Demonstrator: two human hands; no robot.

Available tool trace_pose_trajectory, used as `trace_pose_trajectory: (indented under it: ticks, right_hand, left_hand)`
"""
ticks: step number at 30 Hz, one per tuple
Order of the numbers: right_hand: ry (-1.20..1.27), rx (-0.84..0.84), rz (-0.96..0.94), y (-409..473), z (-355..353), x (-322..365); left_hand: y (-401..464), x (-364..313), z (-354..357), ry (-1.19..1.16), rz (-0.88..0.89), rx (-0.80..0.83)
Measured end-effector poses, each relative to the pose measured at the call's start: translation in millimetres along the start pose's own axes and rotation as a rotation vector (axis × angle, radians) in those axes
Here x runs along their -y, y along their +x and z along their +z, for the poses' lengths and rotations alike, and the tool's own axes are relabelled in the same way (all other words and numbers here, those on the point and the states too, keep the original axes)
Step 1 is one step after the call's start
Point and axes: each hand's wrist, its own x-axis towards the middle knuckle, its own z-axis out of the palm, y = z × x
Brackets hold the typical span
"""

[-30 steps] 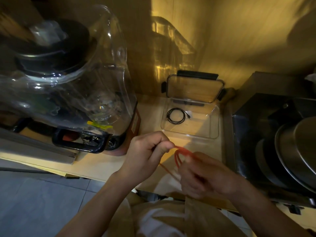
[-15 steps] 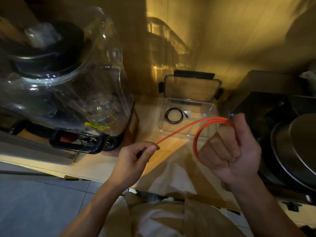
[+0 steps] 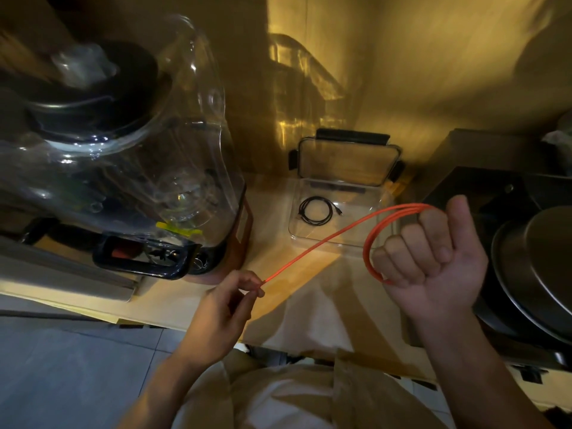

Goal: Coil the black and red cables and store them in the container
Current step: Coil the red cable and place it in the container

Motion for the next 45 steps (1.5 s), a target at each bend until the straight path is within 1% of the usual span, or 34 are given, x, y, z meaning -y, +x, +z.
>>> trace_pose_trajectory:
  ticks: [4, 6, 10, 14, 16, 21, 22, 24, 27, 29, 32, 34, 38, 42, 43, 45]
  right_hand:
    - [0.027, -0.037, -0.062, 4, -2, 2]
    - [-0.018, -0.089, -0.093, 5, -3, 2]
    - [-0.096, -0.174, -0.132, 6, -6, -2]
    - [-0.134, -0.19, -0.179, 11, -6, -4]
    - [-0.201, -0.247, -0.202, 13, -5, -4]
    - [-0.408, -0.46, -0.253, 13, -5, -7]
    - [-0.463, -0.501, -0.257, 13, -6, -9]
    - [-0.584, -0.563, -0.259, 11, -8, -14]
    - [-0.797, -0.588, -0.241, 8, -13, -22]
    - [-0.958, -0.575, -0.194, 7, -18, -26]
    - [-1.28, -0.548, -0.122, 5, -27, -29]
    - [-1.421, -0.51, -0.068, 4, -31, -31]
    - [-1.486, -0.365, 0.08, 2, -37, -40]
    - [-1.623, -0.214, 0.438, -1, -36, -49]
    - [-1.614, -0.172, 0.532, -3, -33, -51]
    - [-1.518, -0.089, 0.669, -7, -29, -56]
  left_hand:
    - [-1, -2, -5, -0.07, -0.014, -0.059]
    - [0, -5, -8, -0.121, -0.019, -0.071]
    - [-1, -11, -9, -0.177, -0.079, -0.027]
    - [-3, -15, -13, -0.345, -0.112, 0.021]
    - [-3, -16, -15, -0.445, -0.119, 0.037]
    - [-1, -17, -25, -0.697, -0.128, 0.095]
    - [-1, -17, -27, -0.716, -0.124, 0.115]
    - [-2, -20, -30, -0.691, -0.095, 0.142]
    - [-2, -25, -32, -0.58, -0.062, 0.174]
    - [-2, -30, -33, -0.516, -0.04, 0.193]
    - [1, -43, -35, -0.498, -0.038, 0.223]
    - [3, -49, -36, -0.463, -0.033, 0.222]
    - [9, -61, -35, -0.39, 0.018, 0.226]
    - [20, -75, -33, -0.363, 0.124, 0.223]
    - [24, -78, -33, -0.372, 0.144, 0.211]
    - [32, -84, -33, -0.399, 0.182, 0.187]
